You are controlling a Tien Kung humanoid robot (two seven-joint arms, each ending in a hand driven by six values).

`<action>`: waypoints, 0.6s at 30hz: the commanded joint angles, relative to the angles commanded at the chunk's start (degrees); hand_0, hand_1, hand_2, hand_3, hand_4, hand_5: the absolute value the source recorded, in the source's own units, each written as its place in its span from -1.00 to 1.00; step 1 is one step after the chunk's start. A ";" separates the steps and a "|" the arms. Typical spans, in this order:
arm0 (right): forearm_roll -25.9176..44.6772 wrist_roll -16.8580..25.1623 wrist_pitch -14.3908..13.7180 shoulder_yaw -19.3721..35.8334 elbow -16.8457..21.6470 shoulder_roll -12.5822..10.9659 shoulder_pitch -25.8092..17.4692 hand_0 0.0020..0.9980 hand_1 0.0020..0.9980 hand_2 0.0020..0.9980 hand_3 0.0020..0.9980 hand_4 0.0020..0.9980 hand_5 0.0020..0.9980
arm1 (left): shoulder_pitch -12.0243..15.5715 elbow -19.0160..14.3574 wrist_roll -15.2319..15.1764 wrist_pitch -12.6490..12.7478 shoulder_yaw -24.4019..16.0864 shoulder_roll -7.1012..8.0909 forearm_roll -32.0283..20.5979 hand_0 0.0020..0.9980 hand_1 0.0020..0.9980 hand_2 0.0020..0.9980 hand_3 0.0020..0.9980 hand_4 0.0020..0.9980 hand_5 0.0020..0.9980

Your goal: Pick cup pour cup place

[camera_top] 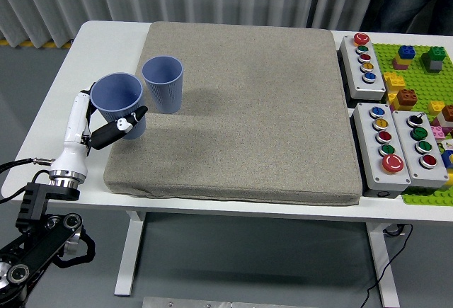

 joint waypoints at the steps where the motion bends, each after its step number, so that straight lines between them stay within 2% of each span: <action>1: 0.06 -0.02 -0.02 -0.01 0.01 0.04 -0.02 0.30 0.28 0.10 0.17 -1.00 -0.95 | -0.13 0.67 -0.46 0.34 0.61 -0.28 -0.83 0.05 -0.08 -0.03 0.07 0.72 -0.62; 9: 0.25 -0.03 -0.05 -0.23 0.01 0.06 -0.03 0.30 0.28 0.10 0.18 -1.00 -0.95 | -2.06 4.17 -1.60 0.89 4.55 -1.79 -2.06 0.07 -0.07 -0.02 0.07 0.71 -0.62; 12: 0.16 -0.03 -0.01 -0.28 0.01 0.08 -0.09 0.30 0.28 0.10 0.18 -1.00 -0.95 | -2.83 5.68 -2.60 2.02 5.81 -2.27 -3.05 0.07 -0.07 -0.02 0.07 0.71 -0.62; 18: -0.13 -0.03 0.07 -0.25 0.00 0.11 -0.26 0.30 0.28 0.10 0.17 -1.00 -0.95 | -3.38 7.23 -3.66 3.20 6.68 -3.08 -3.95 0.07 -0.06 -0.02 0.07 0.70 -0.62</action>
